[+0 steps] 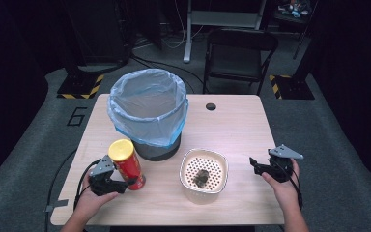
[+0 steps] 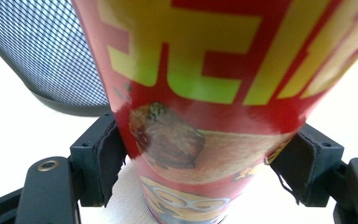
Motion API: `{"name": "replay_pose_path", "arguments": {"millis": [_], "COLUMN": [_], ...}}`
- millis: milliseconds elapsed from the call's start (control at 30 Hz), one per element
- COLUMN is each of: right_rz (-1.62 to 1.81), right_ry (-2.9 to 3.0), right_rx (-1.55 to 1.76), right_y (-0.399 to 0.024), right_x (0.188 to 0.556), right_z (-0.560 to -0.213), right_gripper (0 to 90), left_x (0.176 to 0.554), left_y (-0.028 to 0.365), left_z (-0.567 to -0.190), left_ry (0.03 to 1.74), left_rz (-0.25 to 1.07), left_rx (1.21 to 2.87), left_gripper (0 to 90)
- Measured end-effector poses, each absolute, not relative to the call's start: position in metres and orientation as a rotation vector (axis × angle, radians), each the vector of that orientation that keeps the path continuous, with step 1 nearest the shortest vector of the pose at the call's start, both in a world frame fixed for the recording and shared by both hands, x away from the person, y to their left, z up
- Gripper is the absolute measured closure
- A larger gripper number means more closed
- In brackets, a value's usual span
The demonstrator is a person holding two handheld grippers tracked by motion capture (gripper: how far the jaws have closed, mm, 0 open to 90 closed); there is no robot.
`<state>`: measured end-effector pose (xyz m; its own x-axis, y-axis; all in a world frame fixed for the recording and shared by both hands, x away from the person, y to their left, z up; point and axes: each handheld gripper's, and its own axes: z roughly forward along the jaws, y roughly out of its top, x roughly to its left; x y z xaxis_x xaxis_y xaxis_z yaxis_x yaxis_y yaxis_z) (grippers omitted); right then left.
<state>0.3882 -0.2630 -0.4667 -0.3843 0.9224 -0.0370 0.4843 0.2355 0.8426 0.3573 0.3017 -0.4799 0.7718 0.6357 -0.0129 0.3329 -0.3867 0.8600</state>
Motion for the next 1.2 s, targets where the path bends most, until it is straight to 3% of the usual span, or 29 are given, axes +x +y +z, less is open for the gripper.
{"name": "replay_pose_path", "arguments": {"millis": [500, 1200], "right_rz": [1.043, 1.027], "right_ry": [1.974, 2.003], "right_rx": [1.289, 1.305], "right_y": [-0.262, -0.26], "right_x": [0.386, 0.389], "right_z": [-0.468, -0.475], "right_gripper": [16.8, 17.9], "left_x": [0.355, 0.336], "left_y": [0.304, 0.275], "left_z": [-0.449, -0.357], "left_ry": [0.747, 0.718], "left_rz": [0.375, 0.315], "left_rx": [2.005, 2.055], "left_gripper": [24.2, 24.2]}}
